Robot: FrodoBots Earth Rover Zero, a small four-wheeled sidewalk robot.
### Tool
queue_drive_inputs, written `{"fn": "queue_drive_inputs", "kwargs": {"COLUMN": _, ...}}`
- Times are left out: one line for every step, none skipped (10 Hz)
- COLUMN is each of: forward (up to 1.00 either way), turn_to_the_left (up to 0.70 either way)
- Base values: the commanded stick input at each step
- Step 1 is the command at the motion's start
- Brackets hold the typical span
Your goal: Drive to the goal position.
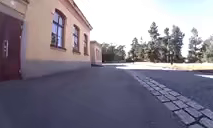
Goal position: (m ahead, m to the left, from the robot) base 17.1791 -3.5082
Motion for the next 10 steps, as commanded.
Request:
{"fn": "queue_drive_inputs", "kwargs": {"forward": 0.68, "turn_to_the_left": 0.0}}
{"fn": "queue_drive_inputs", "kwargs": {"forward": 0.68, "turn_to_the_left": 0.0}}
{"fn": "queue_drive_inputs", "kwargs": {"forward": 0.68, "turn_to_the_left": 0.0}}
{"fn": "queue_drive_inputs", "kwargs": {"forward": 0.68, "turn_to_the_left": 0.0}}
{"fn": "queue_drive_inputs", "kwargs": {"forward": 0.68, "turn_to_the_left": 0.0}}
{"fn": "queue_drive_inputs", "kwargs": {"forward": 0.68, "turn_to_the_left": 0.0}}
{"fn": "queue_drive_inputs", "kwargs": {"forward": 0.68, "turn_to_the_left": 0.0}}
{"fn": "queue_drive_inputs", "kwargs": {"forward": 0.68, "turn_to_the_left": 0.0}}
{"fn": "queue_drive_inputs", "kwargs": {"forward": 0.68, "turn_to_the_left": 0.0}}
{"fn": "queue_drive_inputs", "kwargs": {"forward": 0.68, "turn_to_the_left": 0.0}}
